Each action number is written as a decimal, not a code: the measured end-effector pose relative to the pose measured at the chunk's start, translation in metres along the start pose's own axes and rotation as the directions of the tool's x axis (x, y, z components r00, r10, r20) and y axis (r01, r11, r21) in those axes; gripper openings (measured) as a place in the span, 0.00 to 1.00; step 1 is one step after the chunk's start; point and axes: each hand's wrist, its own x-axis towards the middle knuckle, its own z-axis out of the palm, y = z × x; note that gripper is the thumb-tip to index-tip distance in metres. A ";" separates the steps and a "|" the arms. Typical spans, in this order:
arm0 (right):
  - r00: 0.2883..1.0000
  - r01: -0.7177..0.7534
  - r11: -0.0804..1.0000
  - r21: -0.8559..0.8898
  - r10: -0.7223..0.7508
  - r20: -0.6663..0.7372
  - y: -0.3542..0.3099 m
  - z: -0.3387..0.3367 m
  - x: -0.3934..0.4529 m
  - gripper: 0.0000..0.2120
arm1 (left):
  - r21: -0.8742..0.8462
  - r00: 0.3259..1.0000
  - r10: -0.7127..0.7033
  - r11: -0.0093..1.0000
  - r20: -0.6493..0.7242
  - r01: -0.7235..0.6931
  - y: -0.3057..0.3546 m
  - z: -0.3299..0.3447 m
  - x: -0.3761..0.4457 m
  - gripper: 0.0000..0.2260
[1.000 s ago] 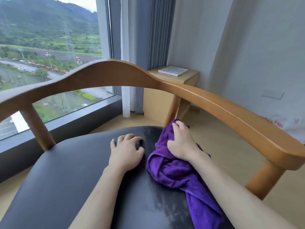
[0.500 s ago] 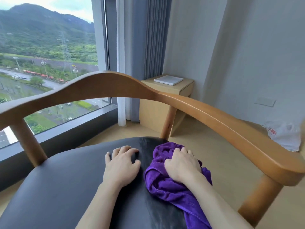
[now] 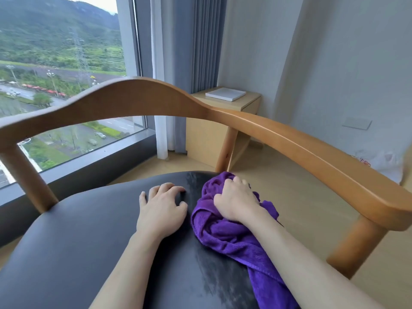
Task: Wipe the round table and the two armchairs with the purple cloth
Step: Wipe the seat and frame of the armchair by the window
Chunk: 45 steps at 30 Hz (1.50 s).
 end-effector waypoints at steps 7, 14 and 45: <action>0.981 0.140 0.990 0.034 -0.134 -0.138 0.012 -0.001 -0.035 0.19 | -0.023 1.000 0.005 1.000 -0.001 -0.005 0.000 -0.002 0.002 0.20; 0.992 0.118 0.982 0.148 -0.125 0.036 -0.020 0.003 0.038 0.30 | -0.025 1.000 0.010 1.000 -0.017 -0.011 -0.004 -0.001 0.003 0.20; 0.849 0.391 0.831 0.395 -0.491 0.193 -0.008 0.000 0.015 0.41 | -0.125 0.983 -0.163 0.981 -0.084 0.152 0.007 -0.015 -0.003 0.17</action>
